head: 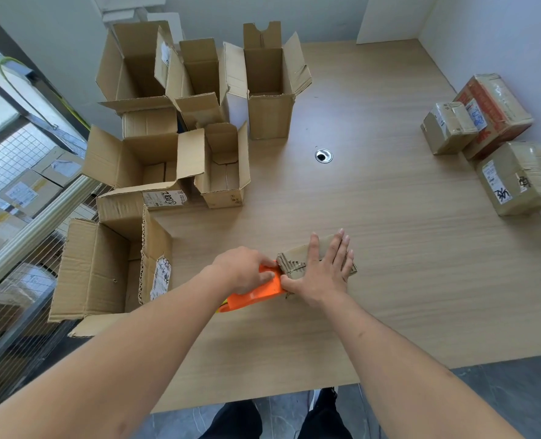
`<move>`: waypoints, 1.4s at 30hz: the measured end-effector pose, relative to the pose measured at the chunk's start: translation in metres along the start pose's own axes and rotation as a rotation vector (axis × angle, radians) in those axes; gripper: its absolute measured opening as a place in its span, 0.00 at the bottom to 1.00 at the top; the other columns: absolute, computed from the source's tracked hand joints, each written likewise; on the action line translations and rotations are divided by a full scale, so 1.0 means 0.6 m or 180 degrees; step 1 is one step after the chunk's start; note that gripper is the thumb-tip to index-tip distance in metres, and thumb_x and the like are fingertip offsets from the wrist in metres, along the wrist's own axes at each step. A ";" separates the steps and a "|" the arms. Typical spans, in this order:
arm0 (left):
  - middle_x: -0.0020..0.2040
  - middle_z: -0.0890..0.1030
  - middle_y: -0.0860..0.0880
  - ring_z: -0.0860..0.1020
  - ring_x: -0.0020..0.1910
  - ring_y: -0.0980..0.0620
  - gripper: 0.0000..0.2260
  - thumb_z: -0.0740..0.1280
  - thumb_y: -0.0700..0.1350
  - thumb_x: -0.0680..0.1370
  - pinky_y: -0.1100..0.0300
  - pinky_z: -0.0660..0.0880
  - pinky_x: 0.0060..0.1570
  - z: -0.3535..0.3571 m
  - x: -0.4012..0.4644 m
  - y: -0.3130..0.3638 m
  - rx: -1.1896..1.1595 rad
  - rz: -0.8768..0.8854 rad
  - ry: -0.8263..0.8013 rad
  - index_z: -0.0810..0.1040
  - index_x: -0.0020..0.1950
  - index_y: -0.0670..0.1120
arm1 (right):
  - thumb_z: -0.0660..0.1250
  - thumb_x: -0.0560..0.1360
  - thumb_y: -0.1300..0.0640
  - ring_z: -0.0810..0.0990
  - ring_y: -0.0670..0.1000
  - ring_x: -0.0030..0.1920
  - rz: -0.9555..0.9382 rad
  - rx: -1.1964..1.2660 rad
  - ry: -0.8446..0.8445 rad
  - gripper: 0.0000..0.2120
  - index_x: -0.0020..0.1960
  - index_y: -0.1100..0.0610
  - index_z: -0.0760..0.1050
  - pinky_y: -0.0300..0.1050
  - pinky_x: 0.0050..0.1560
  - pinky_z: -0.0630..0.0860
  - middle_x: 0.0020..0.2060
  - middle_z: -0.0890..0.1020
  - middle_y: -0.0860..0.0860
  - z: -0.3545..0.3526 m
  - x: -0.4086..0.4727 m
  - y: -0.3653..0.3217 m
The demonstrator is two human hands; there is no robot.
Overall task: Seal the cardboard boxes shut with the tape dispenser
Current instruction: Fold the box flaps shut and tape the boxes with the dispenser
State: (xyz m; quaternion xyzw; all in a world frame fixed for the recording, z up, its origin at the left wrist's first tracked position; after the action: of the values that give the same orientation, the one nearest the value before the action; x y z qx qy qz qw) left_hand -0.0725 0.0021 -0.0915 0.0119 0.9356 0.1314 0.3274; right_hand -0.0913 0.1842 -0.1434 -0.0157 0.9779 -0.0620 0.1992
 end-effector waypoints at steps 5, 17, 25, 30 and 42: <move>0.67 0.78 0.51 0.75 0.65 0.45 0.18 0.60 0.62 0.81 0.54 0.72 0.55 -0.009 -0.010 0.005 0.0228 0.0107 0.0008 0.71 0.72 0.67 | 0.61 0.61 0.23 0.21 0.65 0.74 -0.0058 -0.0088 -0.0073 0.61 0.82 0.50 0.38 0.63 0.76 0.29 0.74 0.26 0.68 -0.001 0.004 -0.003; 0.65 0.80 0.49 0.78 0.63 0.42 0.19 0.58 0.62 0.82 0.51 0.76 0.54 0.078 -0.031 -0.029 0.0712 0.0206 0.0101 0.68 0.74 0.66 | 0.60 0.63 0.23 0.22 0.67 0.74 -0.0146 -0.0093 -0.0090 0.60 0.82 0.51 0.37 0.64 0.76 0.30 0.74 0.27 0.69 -0.004 0.006 -0.003; 0.52 0.81 0.43 0.80 0.53 0.39 0.26 0.53 0.66 0.82 0.51 0.72 0.44 0.045 -0.076 -0.070 0.0239 0.0059 0.0649 0.47 0.79 0.71 | 0.71 0.62 0.28 0.28 0.70 0.76 -0.0483 -0.0482 -0.0183 0.63 0.82 0.54 0.40 0.65 0.77 0.34 0.75 0.30 0.71 -0.027 0.027 -0.010; 0.36 0.76 0.52 0.77 0.41 0.45 0.35 0.66 0.60 0.80 0.52 0.72 0.43 0.026 -0.103 -0.092 -0.1033 0.0006 0.1082 0.49 0.81 0.65 | 0.75 0.66 0.32 0.41 0.70 0.80 -0.0425 -0.0593 0.0151 0.63 0.82 0.56 0.40 0.63 0.79 0.48 0.79 0.40 0.69 -0.025 0.006 -0.014; 0.55 0.78 0.53 0.76 0.53 0.49 0.45 0.78 0.43 0.73 0.55 0.72 0.55 0.023 -0.139 -0.075 -0.1286 0.0655 0.2184 0.55 0.80 0.64 | 0.75 0.73 0.42 0.41 0.62 0.82 -0.2212 -0.0426 -0.0210 0.53 0.83 0.48 0.41 0.57 0.80 0.54 0.83 0.43 0.55 -0.011 -0.003 -0.013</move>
State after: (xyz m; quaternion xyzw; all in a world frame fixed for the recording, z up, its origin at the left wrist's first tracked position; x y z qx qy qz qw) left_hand 0.0042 -0.0471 -0.0624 -0.0037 0.9398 0.3409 -0.0227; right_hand -0.0919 0.1770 -0.1357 -0.3624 0.9090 -0.0613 0.1963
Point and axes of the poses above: each hand's wrist, its own x-axis towards the middle knuckle, its own z-axis out of the palm, y = z × x, the point moved 3 cm from there along x, towards the middle knuckle
